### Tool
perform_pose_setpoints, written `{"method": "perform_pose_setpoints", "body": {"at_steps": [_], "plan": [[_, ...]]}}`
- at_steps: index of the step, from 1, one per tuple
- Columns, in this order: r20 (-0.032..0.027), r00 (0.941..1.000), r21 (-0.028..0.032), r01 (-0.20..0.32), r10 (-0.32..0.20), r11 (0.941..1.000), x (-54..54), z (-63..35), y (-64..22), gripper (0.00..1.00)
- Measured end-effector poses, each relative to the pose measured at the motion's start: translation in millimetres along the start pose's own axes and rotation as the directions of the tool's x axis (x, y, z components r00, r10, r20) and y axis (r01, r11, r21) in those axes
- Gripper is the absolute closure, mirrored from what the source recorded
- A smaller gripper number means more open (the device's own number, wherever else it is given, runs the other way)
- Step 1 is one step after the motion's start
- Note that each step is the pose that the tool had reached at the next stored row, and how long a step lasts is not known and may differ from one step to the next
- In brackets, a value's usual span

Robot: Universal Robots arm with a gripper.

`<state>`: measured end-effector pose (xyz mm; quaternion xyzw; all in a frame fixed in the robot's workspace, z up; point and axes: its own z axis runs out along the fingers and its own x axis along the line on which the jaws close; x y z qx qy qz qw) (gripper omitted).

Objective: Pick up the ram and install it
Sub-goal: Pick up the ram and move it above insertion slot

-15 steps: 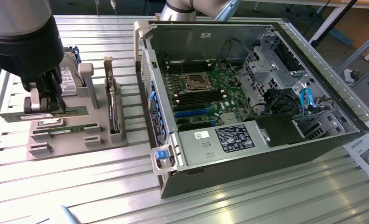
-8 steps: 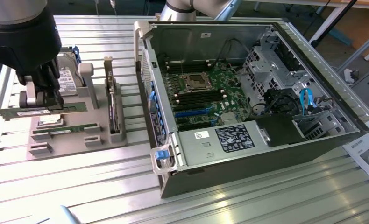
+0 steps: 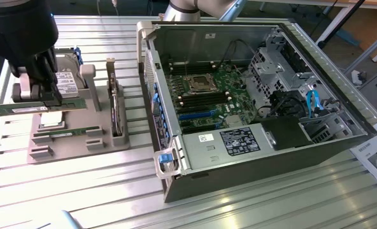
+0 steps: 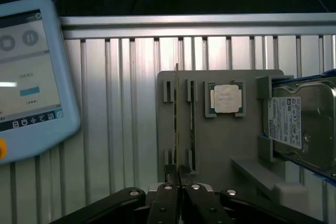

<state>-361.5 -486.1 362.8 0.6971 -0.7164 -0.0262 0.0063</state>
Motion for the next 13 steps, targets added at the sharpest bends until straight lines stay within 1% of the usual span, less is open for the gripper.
{"method": "perform_pose_setpoints", "body": {"at_steps": [5, 9, 13], "plan": [[0.0, 1.0, 0.0, 0.0, 0.0, 1.0, -0.3, -9.4, 0.4, 0.88], [0.0, 1.0, 0.0, 0.0, 0.0, 1.0, -0.6, -19.9, 0.9, 0.88], [0.0, 1.0, 0.0, 0.0, 0.0, 1.0, -0.8, -27.7, 1.3, 0.88]]}}
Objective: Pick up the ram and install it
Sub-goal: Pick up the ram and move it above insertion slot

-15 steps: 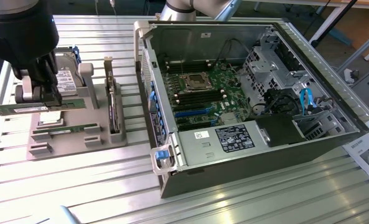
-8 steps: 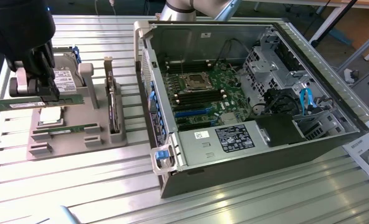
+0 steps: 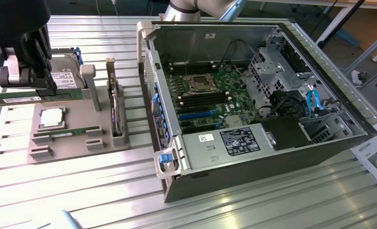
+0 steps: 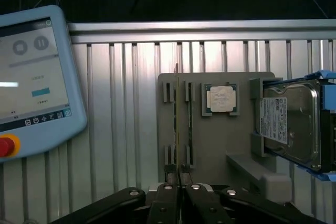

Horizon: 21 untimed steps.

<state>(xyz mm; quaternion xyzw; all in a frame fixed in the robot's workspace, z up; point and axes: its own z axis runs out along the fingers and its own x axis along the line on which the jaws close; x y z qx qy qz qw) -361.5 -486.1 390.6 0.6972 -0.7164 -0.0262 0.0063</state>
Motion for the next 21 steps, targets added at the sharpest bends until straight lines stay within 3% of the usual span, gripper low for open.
{"method": "perform_pose_setpoints", "body": {"at_steps": [5, 21], "plan": [[0.0002, 1.0, 0.0003, 0.0, 0.0, 1.0, -0.3, -10.3, 0.5, 0.88], [0.0004, 1.0, 0.0, 0.0, 0.0, 1.0, -0.4, -12.2, -2.2, 0.88]]}}
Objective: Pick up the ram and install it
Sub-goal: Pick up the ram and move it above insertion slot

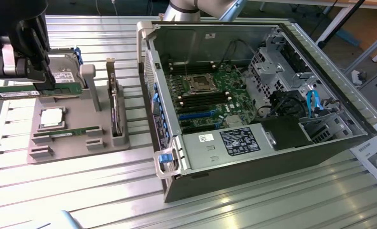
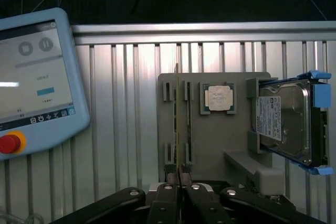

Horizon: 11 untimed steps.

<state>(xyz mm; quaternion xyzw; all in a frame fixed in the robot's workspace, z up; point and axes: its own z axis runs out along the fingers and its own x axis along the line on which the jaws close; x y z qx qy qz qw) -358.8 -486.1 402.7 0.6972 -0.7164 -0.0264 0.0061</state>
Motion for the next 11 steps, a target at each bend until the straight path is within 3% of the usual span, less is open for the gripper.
{"method": "perform_pose_setpoints", "body": {"at_steps": [11], "plan": [[0.0, 1.0, 0.0, 0.0, 0.0, 1.0, -0.4, -0.6, -15.3, 0.88]]}}
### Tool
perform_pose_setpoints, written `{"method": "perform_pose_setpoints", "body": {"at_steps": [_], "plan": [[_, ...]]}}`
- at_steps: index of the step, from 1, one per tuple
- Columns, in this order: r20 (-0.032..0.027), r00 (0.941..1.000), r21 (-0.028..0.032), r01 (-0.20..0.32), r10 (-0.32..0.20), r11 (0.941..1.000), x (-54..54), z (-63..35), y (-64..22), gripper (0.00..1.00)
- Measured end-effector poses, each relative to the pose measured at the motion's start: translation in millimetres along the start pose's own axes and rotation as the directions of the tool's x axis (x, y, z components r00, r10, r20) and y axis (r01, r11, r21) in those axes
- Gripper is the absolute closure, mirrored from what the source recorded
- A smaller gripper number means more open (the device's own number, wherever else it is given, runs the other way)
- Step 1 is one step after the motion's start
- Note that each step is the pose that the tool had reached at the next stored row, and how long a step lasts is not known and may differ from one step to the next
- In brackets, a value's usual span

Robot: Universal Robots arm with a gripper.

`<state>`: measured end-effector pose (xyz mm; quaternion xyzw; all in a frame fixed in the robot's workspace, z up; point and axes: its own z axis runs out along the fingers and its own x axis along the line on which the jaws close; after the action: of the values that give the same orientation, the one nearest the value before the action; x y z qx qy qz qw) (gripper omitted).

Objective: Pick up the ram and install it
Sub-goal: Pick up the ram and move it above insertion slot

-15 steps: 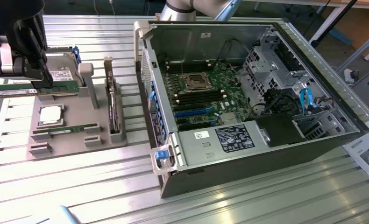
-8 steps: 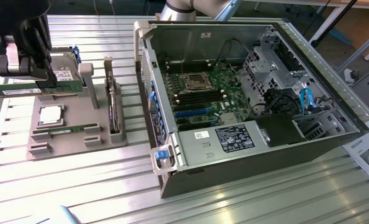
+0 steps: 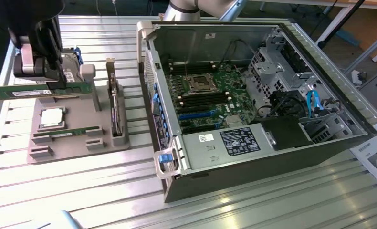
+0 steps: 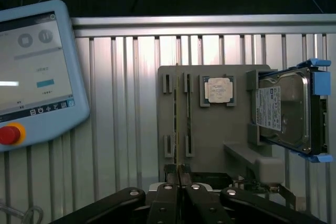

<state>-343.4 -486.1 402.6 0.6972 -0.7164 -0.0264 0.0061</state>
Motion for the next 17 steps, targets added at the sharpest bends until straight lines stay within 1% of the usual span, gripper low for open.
{"method": "perform_pose_setpoints", "body": {"at_steps": [5, 17], "plan": [[0.0, 1.0, -0.0001, 0.0, 0.0, 1.0, -0.3, -0.5, -12.1, 0.88], [-0.0001, 1.0, -0.0003, 0.0, 0.0, 1.0, -1.0, -1.6, -34.3, 0.88]]}}
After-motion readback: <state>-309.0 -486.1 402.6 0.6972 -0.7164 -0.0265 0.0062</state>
